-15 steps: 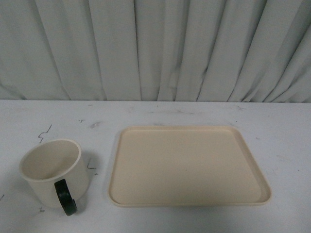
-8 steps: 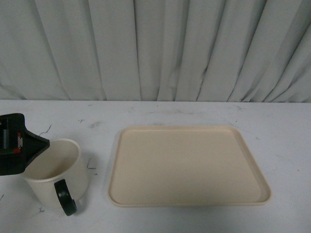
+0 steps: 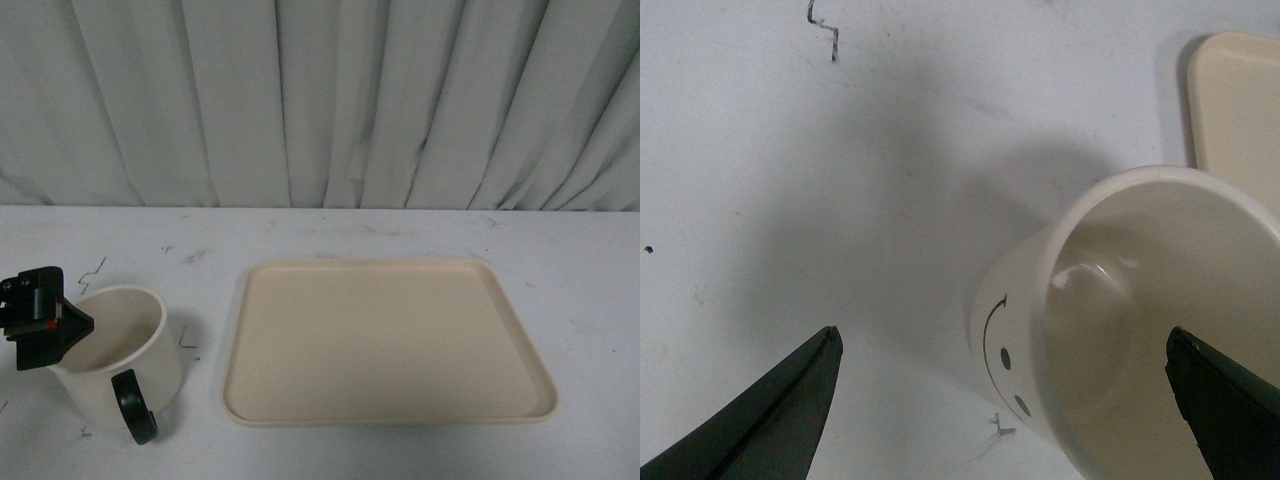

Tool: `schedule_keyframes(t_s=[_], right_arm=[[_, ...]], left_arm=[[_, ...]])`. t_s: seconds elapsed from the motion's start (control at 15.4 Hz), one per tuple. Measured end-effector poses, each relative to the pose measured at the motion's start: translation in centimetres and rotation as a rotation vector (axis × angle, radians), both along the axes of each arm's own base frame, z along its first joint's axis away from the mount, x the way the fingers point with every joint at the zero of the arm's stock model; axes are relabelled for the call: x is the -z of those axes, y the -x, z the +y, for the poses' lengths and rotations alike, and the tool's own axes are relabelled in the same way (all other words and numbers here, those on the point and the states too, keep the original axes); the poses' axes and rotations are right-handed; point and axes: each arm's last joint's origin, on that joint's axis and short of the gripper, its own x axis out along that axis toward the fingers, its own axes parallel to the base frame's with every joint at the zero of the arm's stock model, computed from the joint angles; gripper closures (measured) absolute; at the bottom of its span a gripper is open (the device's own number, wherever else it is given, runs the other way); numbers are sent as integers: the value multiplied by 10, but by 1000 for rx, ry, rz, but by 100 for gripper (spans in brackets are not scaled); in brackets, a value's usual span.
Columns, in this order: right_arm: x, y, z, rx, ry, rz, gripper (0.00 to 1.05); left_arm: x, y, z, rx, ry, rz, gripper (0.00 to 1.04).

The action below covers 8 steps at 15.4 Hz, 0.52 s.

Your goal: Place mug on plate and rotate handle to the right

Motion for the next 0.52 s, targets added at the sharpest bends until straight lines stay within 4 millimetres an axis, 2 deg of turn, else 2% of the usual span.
schedule_keyframes(t_s=[0.13, 0.32, 0.52], right_arm=[[0, 0, 0, 0, 0, 0, 6], [0, 0, 0, 0, 0, 0, 6], [0, 0, 0, 0, 0, 0, 6]], left_arm=[[5, -2, -1, -1, -15, 10, 8], [11, -7, -6, 2, -30, 21, 42], [11, -8, -12, 11, -33, 17, 70]])
